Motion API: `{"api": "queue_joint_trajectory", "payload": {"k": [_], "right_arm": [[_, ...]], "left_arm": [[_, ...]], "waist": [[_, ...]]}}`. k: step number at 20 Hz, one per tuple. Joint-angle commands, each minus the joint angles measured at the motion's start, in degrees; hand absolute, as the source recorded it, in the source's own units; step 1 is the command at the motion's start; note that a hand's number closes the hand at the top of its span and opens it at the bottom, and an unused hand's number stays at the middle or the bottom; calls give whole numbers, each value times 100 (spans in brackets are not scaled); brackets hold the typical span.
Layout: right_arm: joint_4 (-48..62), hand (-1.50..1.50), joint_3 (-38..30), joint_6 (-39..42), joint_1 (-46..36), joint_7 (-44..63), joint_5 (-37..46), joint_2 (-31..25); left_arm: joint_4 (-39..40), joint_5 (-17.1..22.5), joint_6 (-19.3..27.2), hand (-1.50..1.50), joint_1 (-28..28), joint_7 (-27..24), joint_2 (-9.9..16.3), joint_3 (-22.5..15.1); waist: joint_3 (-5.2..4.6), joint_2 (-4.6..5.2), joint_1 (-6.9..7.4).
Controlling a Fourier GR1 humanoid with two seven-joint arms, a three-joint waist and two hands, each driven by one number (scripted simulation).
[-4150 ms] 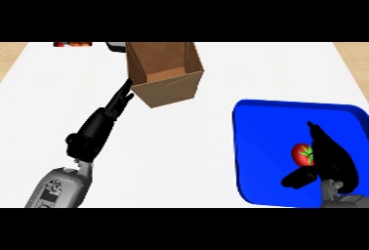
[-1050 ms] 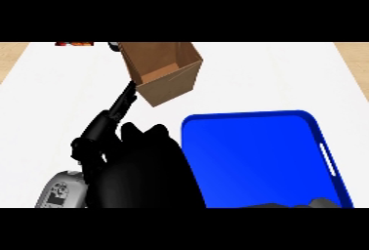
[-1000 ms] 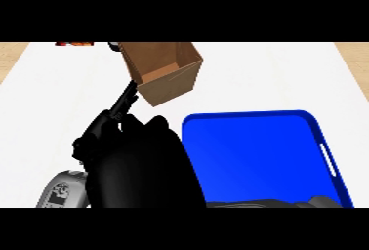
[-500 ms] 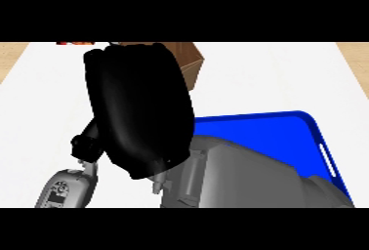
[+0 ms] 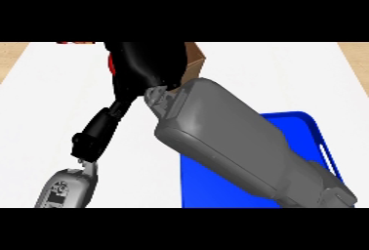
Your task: Pick the tomato from the tray and place it in the cardboard box
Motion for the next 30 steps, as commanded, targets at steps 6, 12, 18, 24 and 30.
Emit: {"api": "queue_joint_trajectory", "payload": {"k": [6, 12, 18, 24, 30], "right_arm": [[1931, 150, -1, -584, -344, -994, 80, 6], [3324, 150, 292, -1390, -462, -1460, -324, 6], [3737, -150, 55, -1803, -142, -1518, -1572, 6], [4392, -150, -416, -2094, -251, -2718, -2160, 5], [3568, -150, -1154, -3357, 212, -3630, -2991, 5]], "left_arm": [[92, 51, -193, 0, 36, -54, 116, 141], [127, 33, -152, 0, -244, 181, -30, 100], [430, -105, -135, 0, -257, -123, -198, -94], [462, -214, -98, 0, -197, -217, -165, -78], [268, -172, -41, 0, -263, 164, -238, -61]], "waist": [[-8, 27, 23], [-11, 73, 151], [-13, 142, 347], [-6, 132, 279], [7, 81, 141]]}}
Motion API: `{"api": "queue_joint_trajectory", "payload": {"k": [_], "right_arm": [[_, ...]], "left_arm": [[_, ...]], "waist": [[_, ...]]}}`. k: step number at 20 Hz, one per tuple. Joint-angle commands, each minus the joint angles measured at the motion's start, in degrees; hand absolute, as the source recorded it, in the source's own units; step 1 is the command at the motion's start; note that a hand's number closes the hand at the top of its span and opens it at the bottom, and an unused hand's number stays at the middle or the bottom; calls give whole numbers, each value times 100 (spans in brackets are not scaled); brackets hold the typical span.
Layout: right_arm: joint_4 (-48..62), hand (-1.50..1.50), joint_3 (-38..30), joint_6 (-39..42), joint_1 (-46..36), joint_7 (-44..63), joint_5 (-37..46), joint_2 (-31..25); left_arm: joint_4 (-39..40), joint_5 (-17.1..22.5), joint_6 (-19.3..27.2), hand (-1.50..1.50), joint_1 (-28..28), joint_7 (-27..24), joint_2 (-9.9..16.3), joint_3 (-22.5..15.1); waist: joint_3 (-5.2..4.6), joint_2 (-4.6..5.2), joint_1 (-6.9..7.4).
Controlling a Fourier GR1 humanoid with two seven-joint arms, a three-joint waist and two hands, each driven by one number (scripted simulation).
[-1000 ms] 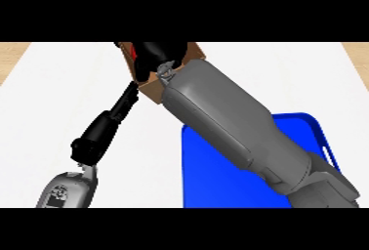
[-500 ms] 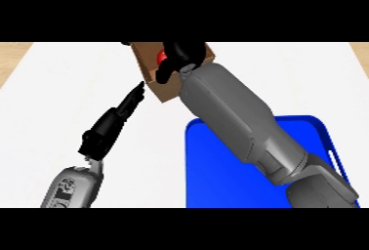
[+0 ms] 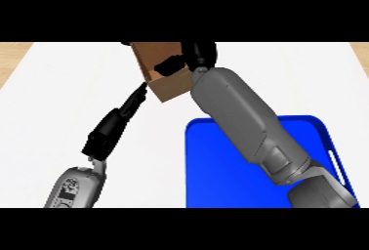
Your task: Pick the tomato from the tray and place it in the cardboard box
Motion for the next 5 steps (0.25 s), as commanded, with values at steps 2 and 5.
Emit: {"api": "queue_joint_trajectory", "payload": {"k": [2, 5], "right_arm": [[-440, -150, -766, -624, 273, -895, -943, 8], [-552, -150, -1324, -410, 354, -1407, -1268, -47]], "left_arm": [[39, 73, -92, 0, -100, 8, 128, 157], [218, 46, 2, 0, -32, -16, 61, 204]], "waist": [[3, -8, -73], [0, -38, -234]]}}
